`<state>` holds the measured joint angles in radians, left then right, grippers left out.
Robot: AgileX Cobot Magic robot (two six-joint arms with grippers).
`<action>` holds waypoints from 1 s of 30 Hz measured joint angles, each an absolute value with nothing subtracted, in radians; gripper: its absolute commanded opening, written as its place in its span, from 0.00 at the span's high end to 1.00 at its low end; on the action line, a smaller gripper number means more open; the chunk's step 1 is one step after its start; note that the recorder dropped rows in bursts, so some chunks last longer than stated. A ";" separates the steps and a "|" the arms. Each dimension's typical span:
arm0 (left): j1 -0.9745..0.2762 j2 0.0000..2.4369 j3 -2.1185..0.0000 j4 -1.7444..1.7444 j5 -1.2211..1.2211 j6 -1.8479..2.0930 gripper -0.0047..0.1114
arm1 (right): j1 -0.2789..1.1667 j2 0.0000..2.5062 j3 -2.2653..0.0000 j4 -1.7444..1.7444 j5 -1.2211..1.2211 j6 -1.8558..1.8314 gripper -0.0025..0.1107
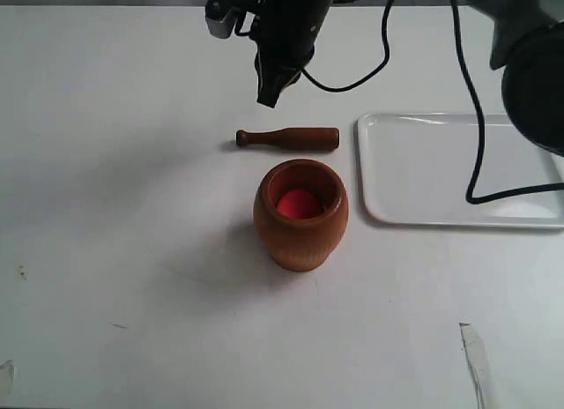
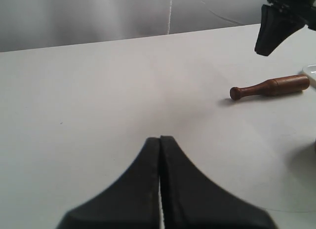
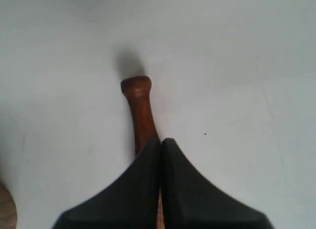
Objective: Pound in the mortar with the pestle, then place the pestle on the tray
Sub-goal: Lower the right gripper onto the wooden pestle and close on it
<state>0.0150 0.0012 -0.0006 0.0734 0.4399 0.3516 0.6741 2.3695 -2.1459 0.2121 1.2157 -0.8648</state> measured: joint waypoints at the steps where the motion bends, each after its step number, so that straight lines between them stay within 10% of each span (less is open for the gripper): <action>1: 0.015 0.001 -0.001 0.073 0.440 0.352 0.96 | 0.674 2.378 -2.146 0.208 1.216 -0.865 0.98; 7: 0.015 0.001 -0.001 0.073 0.440 0.352 0.96 | 0.674 2.405 -2.146 0.206 1.216 -0.865 0.92; 16: 0.015 0.001 -0.001 0.073 0.440 0.352 0.96 | 0.680 2.429 -2.146 0.276 1.210 -0.865 0.47; 30: 0.015 0.001 -0.001 0.073 0.440 0.352 0.96 | 0.732 2.491 -2.146 0.183 1.140 -0.966 0.45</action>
